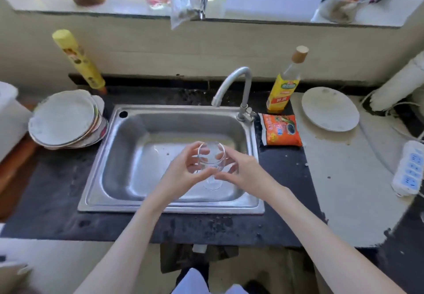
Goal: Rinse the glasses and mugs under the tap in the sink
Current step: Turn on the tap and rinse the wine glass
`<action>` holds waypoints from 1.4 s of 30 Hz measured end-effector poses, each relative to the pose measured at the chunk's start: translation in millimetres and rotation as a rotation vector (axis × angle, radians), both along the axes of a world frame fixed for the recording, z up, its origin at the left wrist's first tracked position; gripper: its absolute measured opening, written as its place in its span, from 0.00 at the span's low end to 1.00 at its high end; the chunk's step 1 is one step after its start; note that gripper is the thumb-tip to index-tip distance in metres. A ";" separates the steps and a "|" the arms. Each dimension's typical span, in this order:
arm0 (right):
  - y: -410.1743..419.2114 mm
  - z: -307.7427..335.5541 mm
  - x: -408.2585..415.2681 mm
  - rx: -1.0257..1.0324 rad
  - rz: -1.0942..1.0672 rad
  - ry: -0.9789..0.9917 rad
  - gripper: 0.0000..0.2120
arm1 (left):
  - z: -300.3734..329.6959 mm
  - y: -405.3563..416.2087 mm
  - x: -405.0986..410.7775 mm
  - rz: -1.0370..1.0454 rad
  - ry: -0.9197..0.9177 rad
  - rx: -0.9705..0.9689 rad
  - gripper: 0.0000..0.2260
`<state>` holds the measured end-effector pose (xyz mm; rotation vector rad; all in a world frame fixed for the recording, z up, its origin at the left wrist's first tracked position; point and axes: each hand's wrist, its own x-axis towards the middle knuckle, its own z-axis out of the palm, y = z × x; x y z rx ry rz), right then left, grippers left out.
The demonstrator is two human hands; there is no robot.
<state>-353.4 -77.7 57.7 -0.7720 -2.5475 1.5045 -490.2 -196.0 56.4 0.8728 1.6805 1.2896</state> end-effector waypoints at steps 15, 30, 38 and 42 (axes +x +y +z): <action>162.8 -106.4 -52.5 0.296 -0.732 -0.239 0.15 | -84.9 65.2 -46.3 0.170 -0.183 -0.046 0.18; 169.0 -137.1 -53.2 0.812 -0.539 -0.046 0.09 | -95.5 89.4 -45.5 0.231 -0.194 -0.085 0.16; 161.1 -141.7 -51.2 0.951 -0.418 -0.030 0.05 | -89.9 95.2 -47.2 0.242 -0.149 -0.124 0.15; 154.8 -150.3 -52.3 0.955 -0.416 -0.040 0.06 | -88.9 95.8 -46.1 0.249 -0.157 -0.135 0.14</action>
